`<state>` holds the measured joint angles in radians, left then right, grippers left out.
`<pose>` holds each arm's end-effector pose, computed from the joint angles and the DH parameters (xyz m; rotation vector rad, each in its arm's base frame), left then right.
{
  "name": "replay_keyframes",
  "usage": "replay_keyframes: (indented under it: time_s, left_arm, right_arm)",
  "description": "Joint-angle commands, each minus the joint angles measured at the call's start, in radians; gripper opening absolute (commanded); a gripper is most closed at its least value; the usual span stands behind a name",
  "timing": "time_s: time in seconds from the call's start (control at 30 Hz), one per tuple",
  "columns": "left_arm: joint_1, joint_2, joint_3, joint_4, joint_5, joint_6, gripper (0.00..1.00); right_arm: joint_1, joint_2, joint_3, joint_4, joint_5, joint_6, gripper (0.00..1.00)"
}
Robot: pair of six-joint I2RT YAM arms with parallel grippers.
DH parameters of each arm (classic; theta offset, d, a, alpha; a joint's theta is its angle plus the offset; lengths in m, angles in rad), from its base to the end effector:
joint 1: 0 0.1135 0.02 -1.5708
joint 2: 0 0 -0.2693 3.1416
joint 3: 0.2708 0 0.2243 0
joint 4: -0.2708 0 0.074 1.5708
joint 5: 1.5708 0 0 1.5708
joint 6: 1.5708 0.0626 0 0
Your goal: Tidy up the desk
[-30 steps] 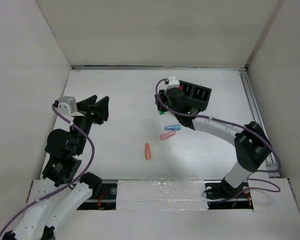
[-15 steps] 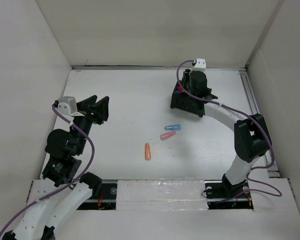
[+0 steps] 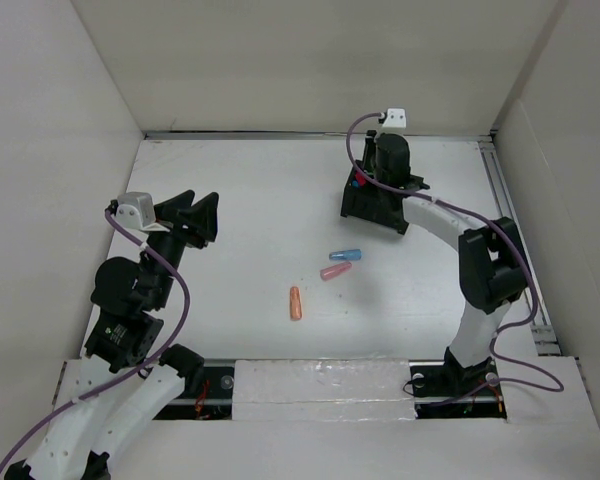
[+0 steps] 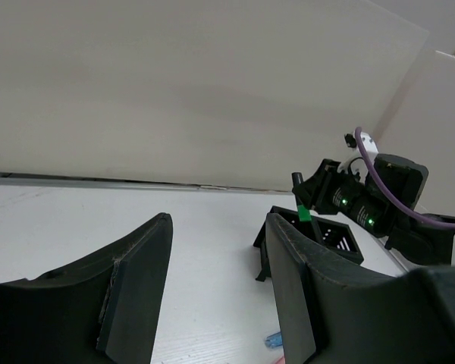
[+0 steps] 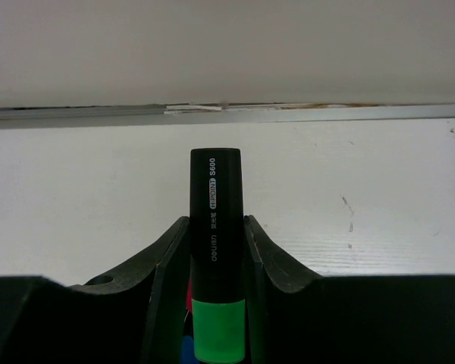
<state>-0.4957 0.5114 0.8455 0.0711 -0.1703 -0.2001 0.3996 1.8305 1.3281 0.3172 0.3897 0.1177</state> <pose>0.0880 -0.0356 0.4263 0.0226 1.1867 -0.5143 0.4119 0.1481 0.2980 0.0373 1.7417 0.0370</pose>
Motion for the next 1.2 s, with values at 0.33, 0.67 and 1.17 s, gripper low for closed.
replay_keyframes:
  time_s: [0.33,0.67,1.17]
  left_arm:
    - [-0.001,0.004,0.0,0.052,-0.008,-0.002,0.48]
    - [-0.001,-0.001,0.0,0.055,-0.001,-0.001,0.48]
    - [-0.001,-0.025,0.003,0.05,-0.017,-0.002,0.49]
  right_arm:
    - [0.041,-0.034,-0.061,0.069,0.063,-0.03,0.43]
    - [0.129,-0.266,-0.202,0.076,0.012,0.075,0.5]
    - [0.557,-0.346,-0.382,-0.344,-0.216,0.197,0.74]
